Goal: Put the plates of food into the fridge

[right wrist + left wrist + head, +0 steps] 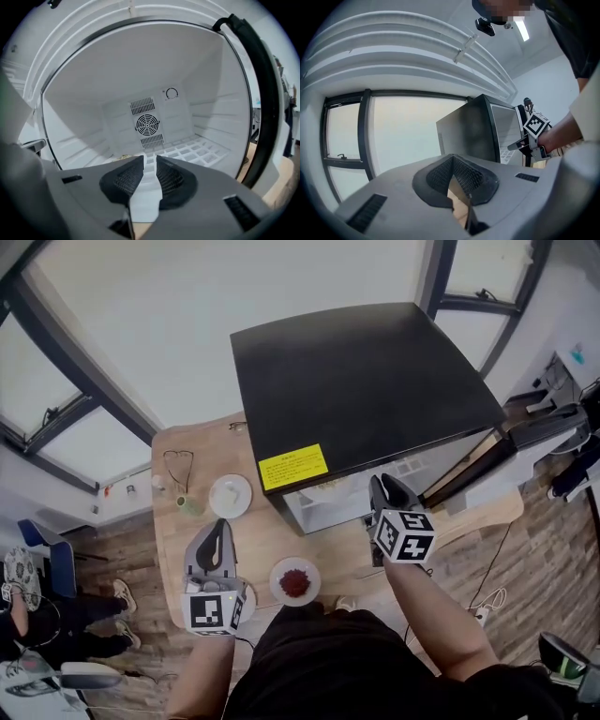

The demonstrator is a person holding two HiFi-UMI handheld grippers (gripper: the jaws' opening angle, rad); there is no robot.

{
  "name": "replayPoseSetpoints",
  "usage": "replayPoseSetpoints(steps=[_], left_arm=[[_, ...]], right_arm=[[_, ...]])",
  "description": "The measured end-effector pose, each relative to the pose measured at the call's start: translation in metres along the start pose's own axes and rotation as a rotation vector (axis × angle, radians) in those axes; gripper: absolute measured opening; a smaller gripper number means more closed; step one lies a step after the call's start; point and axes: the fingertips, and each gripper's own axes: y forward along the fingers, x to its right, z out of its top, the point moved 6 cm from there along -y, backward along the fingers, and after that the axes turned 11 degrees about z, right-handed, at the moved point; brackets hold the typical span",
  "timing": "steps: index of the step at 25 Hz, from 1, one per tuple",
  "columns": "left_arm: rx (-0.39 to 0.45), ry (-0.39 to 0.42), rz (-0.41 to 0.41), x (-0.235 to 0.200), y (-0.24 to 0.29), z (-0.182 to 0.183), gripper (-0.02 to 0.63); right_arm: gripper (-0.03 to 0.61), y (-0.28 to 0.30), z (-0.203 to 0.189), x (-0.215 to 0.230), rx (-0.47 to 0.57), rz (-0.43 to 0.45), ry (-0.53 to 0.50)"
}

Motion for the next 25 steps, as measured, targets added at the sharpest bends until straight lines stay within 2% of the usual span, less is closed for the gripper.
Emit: replayPoseSetpoints(steps=[7, 9, 11, 15, 17, 21, 25], left_arm=[[-0.059, 0.0, 0.072, 0.005, -0.04, -0.008, 0.005], [-0.063, 0.001, 0.073, 0.005, -0.05, -0.011, 0.005], [-0.065, -0.005, 0.067, 0.004, -0.058, -0.015, 0.005], [-0.047, -0.022, 0.031, 0.003, -0.074, -0.022, 0.005], [-0.023, -0.017, 0.007, 0.001, -0.081, -0.024, 0.005], [0.004, -0.012, -0.002, -0.01, -0.099, -0.033, 0.005], [-0.004, -0.028, 0.0, -0.022, -0.125, -0.041, 0.005]], right_arm=[[0.084, -0.033, -0.035, -0.004, -0.014, 0.07, -0.056], [0.084, -0.04, -0.045, -0.007, -0.006, 0.094, -0.026], [0.084, -0.049, -0.057, -0.017, -0.002, 0.164, 0.015], [0.084, -0.066, -0.085, -0.06, -0.094, 0.413, -0.018], [0.084, -0.072, -0.099, -0.077, -0.119, 0.465, -0.026], [0.084, -0.084, -0.141, -0.096, -0.13, 0.43, 0.011], [0.084, -0.096, -0.193, -0.111, -0.203, 0.396, 0.079]])
